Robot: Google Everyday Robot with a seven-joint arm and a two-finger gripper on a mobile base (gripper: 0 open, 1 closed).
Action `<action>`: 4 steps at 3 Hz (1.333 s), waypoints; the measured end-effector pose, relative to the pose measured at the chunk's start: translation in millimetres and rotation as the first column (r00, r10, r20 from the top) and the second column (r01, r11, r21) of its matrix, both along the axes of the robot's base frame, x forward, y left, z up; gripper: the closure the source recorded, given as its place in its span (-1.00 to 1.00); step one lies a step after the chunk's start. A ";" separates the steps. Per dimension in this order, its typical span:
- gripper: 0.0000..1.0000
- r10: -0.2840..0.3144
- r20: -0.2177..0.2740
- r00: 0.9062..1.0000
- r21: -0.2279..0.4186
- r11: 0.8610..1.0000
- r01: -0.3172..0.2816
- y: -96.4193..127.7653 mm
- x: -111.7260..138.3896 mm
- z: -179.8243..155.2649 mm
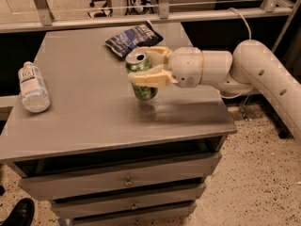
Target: Place green can upright
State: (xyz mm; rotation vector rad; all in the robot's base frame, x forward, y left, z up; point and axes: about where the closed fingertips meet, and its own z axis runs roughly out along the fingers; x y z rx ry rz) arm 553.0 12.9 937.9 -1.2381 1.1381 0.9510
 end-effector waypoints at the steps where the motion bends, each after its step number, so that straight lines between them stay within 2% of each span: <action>1: 0.72 0.031 0.018 0.999 0.025 0.999 -0.032 -7.1 -5.3 -11.3; 4: -0.67 0.048 0.006 0.999 0.077 0.996 -0.049 -25.2 -9.0 -30.3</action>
Offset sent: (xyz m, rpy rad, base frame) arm -0.0095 -0.0331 -0.0347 0.0684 -0.0176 0.0419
